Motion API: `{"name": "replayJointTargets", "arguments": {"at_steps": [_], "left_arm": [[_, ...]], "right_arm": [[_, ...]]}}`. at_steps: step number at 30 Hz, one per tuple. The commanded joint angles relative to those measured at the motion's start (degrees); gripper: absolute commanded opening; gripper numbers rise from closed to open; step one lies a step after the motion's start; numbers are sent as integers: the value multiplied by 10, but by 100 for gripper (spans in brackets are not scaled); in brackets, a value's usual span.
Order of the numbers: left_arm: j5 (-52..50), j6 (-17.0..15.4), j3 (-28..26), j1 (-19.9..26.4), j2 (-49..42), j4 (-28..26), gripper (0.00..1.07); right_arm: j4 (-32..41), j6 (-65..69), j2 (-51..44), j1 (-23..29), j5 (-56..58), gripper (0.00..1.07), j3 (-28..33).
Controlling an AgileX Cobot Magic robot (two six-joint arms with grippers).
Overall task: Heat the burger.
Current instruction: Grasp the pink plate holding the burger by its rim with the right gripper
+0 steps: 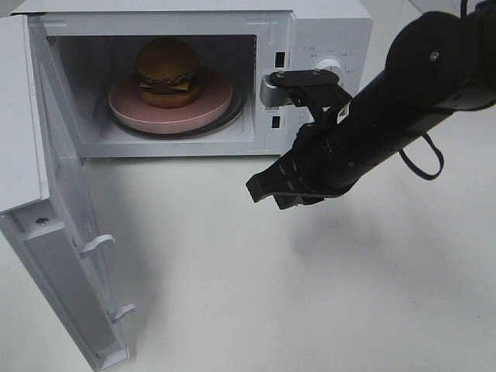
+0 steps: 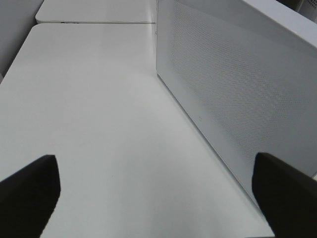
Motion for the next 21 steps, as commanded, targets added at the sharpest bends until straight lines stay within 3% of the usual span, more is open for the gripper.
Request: {"name": "replayJointTargets", "arguments": {"at_steps": [1,6,8,11,13,21], "left_arm": [[-6,-1,0,1,-3,-1,98],[-6,-1,0,1,-3,-1,98],[-6,-1,0,1,-3,-1,98],[-6,-1,0,1,-3,-1,98],[-6,-1,0,1,-3,-1,98],[-6,-1,0,1,-3,-1,98]], "right_arm": [[-48,-55,-4,-1,43,3,-25],[-103,-132,-4,-1,85,4,-54],[-138,-234,-4,-1,103,4,-78],[-141,-255,-4,-1,103,4,-82],[-155,-364,-3,-1,100,5,-93],[-198,-515,-3,-1,87,8,-99]]}}
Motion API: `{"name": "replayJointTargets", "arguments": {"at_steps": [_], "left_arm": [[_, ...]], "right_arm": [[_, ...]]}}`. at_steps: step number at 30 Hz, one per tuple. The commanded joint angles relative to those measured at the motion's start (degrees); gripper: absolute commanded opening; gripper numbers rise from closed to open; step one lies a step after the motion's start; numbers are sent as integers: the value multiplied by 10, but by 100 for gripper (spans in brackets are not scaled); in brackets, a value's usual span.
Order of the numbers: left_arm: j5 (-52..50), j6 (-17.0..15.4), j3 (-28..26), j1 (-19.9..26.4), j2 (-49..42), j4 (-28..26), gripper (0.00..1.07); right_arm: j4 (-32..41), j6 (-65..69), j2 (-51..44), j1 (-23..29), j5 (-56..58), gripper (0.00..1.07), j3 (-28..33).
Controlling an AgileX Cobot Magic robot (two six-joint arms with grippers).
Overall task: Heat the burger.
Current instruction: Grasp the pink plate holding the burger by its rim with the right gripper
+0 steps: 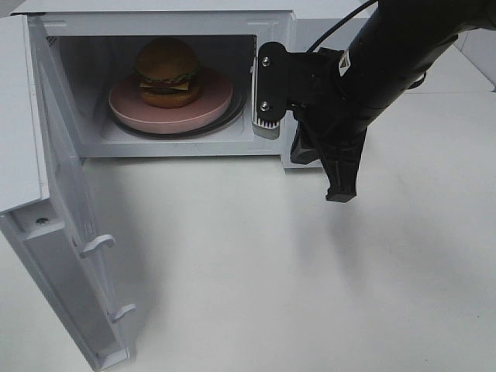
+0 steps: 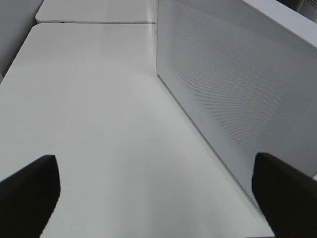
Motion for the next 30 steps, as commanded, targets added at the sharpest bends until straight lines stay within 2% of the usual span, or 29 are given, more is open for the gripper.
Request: {"name": "replayJointTargets", "arguments": {"at_steps": [1,9,13,18,19,20,21,22,23,24,25,26,27,28,30], "left_arm": [[-6,-1,0,1,-3,-1,98],[-6,-1,0,1,-3,-1,98],[-6,-1,0,1,-3,-1,98],[-6,-1,0,1,-3,-1,98],[-6,-1,0,1,-3,-1,98],[-6,-1,0,1,-3,-1,98],[-6,-1,0,1,-3,-1,98],[-6,-1,0,1,-3,-1,98],[-6,-1,0,1,-3,-1,98],[-6,-1,0,1,-3,-1,98],[-6,-1,0,1,-3,-1,98],[-6,-1,0,1,-3,-1,98],[-6,-1,0,1,-3,-1,98],[-6,-1,0,1,-3,-1,98],[-6,-1,0,1,-3,-1,98]], "right_arm": [[-19,-47,-3,-1,-6,8,-3],[-95,-73,-3,-1,-45,12,-3],[-143,-73,-3,6,-49,18,-3],[-148,-69,-3,6,-76,26,-3],[-152,-62,-3,6,-92,33,-3],[-152,-62,-3,6,-92,33,-3],[-153,-53,-3,6,-102,37,-3],[-154,-25,-3,6,-125,48,-3],[-154,-25,-3,6,-125,48,-3],[-155,-17,-3,6,-134,53,-3],[-167,6,0,6,-153,65,-3],[-167,6,0,6,-153,65,-3],[-179,28,6,11,-165,76,-3],[-179,28,6,11,-165,76,-3],[-186,48,21,13,-180,89,-3]]}}
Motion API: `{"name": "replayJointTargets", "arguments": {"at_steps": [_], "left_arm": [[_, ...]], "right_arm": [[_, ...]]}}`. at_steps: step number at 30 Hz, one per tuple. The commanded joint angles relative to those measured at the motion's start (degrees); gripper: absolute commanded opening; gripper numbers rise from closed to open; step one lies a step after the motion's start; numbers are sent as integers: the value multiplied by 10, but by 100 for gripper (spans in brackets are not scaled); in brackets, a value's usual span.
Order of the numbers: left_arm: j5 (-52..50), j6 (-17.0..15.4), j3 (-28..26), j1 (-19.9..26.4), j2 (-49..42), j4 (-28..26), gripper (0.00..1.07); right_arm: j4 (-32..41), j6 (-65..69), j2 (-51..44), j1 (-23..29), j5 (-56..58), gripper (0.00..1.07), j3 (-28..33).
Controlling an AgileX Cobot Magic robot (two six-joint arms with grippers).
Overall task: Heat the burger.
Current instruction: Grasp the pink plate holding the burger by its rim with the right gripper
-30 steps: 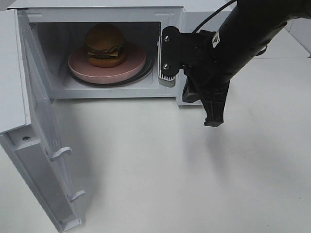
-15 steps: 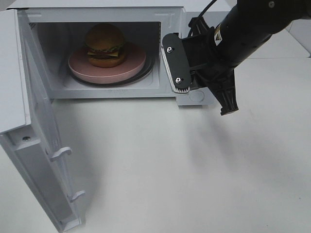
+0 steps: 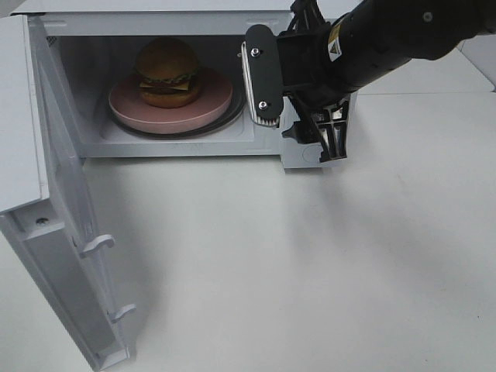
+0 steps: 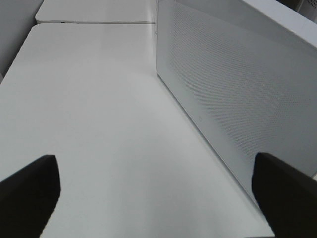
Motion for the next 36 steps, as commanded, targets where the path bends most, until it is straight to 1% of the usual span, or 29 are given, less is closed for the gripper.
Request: {"name": "replayJointTargets", "arguments": {"at_steps": [1,2,3,7,11,12,14,17,22,24,25,27,29,30,33,35,36], "left_arm": [[-6,-1,0,1,-3,-1,98],[-6,-1,0,1,-3,-1,98],[-6,-1,0,1,-3,-1,98],[-6,-1,0,1,-3,-1,98],[-6,-1,0,1,-3,-1,98],[-6,-1,0,1,-3,-1,98],[-6,-1,0,1,-3,-1,98],[-6,-1,0,1,-3,-1,98],[-6,-1,0,1,-3,-1,98],[-6,-1,0,1,-3,-1,98],[-6,-1,0,1,-3,-1,98],[-6,-1,0,1,-3,-1,98],[-6,-1,0,1,-3,-1,98],[-6,-1,0,1,-3,-1,98],[-6,-1,0,1,-3,-1,98],[-6,-1,0,1,-3,-1,98],[-6,-1,0,1,-3,-1,98]], "right_arm": [[-10,26,13,6,-19,89,-3],[-10,30,26,11,-30,91,-3],[-10,30,29,11,-36,91,-3],[-10,30,44,15,-51,91,-10],[-17,30,69,18,-49,89,-32],[-17,30,83,22,-49,89,-48],[-18,30,90,25,-48,88,-54],[-19,30,118,32,-45,87,-83],[-22,30,146,44,-45,86,-104],[-22,30,167,50,-46,85,-125],[-22,30,167,50,-46,85,-125],[-21,30,199,52,-47,84,-158],[-19,30,208,52,-45,84,-168],[-17,30,223,52,-41,84,-187],[-17,30,230,52,-38,84,-197],[-17,30,252,52,-32,83,-222],[-17,30,252,52,-32,83,-222]]}}
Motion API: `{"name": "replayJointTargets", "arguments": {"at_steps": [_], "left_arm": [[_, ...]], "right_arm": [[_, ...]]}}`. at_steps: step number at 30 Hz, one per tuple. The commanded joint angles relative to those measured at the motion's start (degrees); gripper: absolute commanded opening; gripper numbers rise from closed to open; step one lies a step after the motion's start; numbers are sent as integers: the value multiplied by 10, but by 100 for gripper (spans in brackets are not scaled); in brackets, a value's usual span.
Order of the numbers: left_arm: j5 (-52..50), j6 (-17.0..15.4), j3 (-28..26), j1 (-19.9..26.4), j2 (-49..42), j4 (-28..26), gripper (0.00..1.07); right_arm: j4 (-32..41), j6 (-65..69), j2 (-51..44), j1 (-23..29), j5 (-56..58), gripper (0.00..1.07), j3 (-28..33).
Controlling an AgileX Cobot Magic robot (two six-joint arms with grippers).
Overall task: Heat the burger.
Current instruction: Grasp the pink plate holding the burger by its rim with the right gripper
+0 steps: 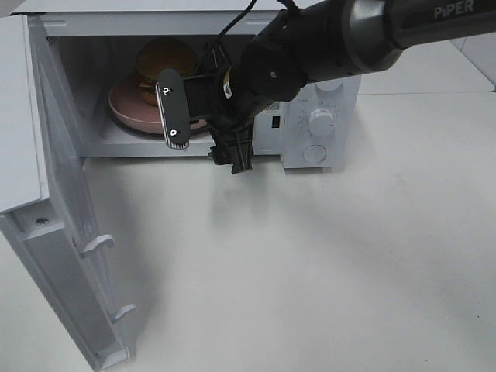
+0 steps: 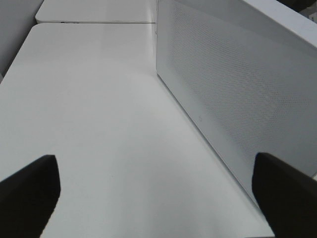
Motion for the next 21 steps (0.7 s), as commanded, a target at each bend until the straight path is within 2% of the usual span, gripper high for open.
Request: {"name": "replayJointTargets", "arguments": {"at_steps": [1,5,11,13,21], "left_arm": [[-6,-1,0,1,-3,-1,98],[-6,-1,0,1,-3,-1,98],[-6,-1,0,1,-3,-1,98],[-6,-1,0,1,-3,-1,98],[-6,-1,0,1,-3,-1,98]], "right_arm": [[3,2,22,0,6,83,-32],[4,2,60,0,16,82,-85],[7,2,94,0,22,81,-127],[27,2,112,0,24,80,-151],[61,-1,147,0,25,78,-183]]}}
